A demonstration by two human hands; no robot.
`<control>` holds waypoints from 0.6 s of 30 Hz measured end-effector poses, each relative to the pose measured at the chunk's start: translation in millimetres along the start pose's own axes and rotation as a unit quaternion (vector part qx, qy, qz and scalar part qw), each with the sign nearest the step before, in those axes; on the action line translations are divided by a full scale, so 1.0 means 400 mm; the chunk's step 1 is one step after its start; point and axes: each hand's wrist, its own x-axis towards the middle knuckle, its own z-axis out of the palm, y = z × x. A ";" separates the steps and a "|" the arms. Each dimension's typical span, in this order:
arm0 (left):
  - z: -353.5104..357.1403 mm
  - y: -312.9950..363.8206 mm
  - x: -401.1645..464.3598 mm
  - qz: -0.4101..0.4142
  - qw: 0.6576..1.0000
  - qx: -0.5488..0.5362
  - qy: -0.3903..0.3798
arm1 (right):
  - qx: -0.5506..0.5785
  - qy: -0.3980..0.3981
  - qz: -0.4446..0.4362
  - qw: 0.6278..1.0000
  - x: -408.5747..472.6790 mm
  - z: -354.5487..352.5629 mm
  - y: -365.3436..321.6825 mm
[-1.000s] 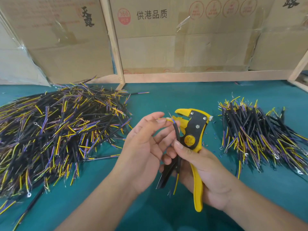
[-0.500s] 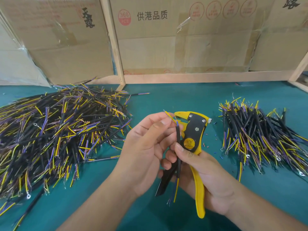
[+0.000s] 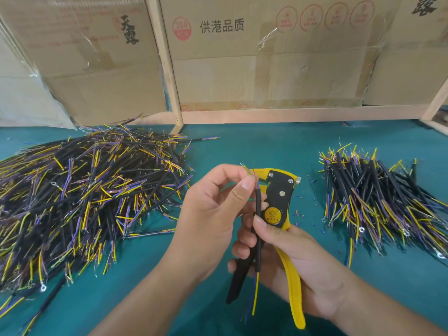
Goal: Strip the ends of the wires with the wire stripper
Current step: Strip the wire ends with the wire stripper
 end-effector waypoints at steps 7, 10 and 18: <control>0.000 0.001 -0.001 0.033 0.999 0.014 0.035 | -0.011 0.007 -0.007 1.000 0.000 0.004 0.005; 0.002 0.002 -0.004 0.026 0.999 -0.004 0.035 | -0.012 0.014 -0.013 1.000 0.000 0.004 0.003; 0.010 0.010 -0.006 -0.008 0.998 -0.068 -0.006 | 0.018 -0.002 -0.006 1.000 -0.006 0.001 -0.012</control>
